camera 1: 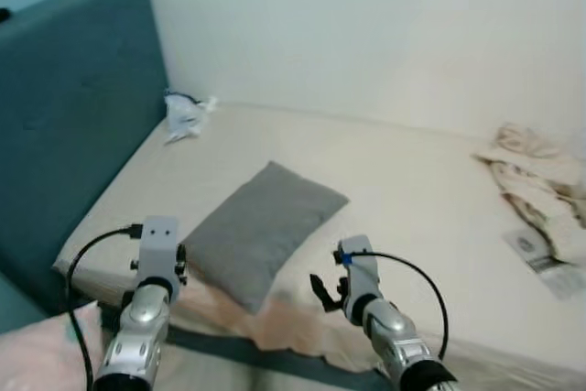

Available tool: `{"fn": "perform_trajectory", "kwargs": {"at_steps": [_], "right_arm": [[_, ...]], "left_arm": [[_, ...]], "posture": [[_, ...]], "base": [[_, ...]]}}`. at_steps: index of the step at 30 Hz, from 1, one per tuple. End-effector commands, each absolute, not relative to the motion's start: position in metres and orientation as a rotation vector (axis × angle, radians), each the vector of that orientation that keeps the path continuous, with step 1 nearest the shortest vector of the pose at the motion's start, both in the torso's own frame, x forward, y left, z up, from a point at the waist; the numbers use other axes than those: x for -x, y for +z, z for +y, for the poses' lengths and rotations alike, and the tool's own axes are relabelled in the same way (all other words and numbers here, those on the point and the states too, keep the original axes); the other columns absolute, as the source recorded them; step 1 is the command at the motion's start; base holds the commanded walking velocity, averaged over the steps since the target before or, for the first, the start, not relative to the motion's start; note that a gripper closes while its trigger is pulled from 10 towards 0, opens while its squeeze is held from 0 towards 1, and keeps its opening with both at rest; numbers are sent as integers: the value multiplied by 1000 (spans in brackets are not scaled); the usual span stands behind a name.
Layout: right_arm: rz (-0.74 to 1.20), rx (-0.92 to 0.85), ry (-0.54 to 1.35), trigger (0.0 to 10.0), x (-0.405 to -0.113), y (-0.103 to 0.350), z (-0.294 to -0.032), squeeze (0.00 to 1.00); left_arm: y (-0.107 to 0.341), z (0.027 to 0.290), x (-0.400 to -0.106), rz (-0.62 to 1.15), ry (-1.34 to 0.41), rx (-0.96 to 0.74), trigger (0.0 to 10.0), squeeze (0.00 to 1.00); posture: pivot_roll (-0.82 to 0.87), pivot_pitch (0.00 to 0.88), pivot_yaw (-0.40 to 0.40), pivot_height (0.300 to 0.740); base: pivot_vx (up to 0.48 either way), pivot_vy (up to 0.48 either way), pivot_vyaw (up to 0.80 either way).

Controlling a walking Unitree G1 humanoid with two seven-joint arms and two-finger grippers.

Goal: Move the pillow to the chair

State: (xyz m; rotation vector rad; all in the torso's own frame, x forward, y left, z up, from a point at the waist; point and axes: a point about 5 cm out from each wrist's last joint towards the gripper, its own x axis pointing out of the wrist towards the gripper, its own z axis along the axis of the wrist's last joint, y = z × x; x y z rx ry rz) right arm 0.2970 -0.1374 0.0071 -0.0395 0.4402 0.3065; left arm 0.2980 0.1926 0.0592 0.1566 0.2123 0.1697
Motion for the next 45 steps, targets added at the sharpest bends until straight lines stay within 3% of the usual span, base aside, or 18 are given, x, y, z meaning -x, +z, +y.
{"fn": "perform_trajectory", "kwargs": {"at_steps": [1, 8, 21, 32, 34, 45], "right_arm": [[430, 45, 323, 10000, -298, 8, -132, 0], [430, 76, 360, 10000, -299, 10, -133, 0], [403, 117, 418, 10000, -302, 15, -129, 0], [362, 90, 441, 10000, -300, 18, -126, 0], [370, 75, 425, 10000, -299, 16, -126, 0], [376, 59, 420, 10000, -293, 12, -124, 0]], "left_arm": [[51, 196, -293, 243, 193, -153, 10000, 0], [46, 198, -286, 245, 263, -92, 10000, 0], [51, 186, -283, 180, 200, -125, 10000, 0], [54, 181, -285, 150, 169, -158, 10000, 0], [54, 183, -283, 146, 198, -90, 10000, 0], [54, 188, -280, 140, 170, -156, 10000, 0]], "posture": [[74, 58, -52, 740], [61, 95, -80, 740], [63, 128, -103, 740], [68, 122, -89, 740], [57, 118, -84, 740], [82, 107, -79, 740]], "base": [[0, 0, 0], [0, 0, 0], [208, 0, 0], [391, 0, 0], [0, 0, 0], [0, 0, 0]]}}
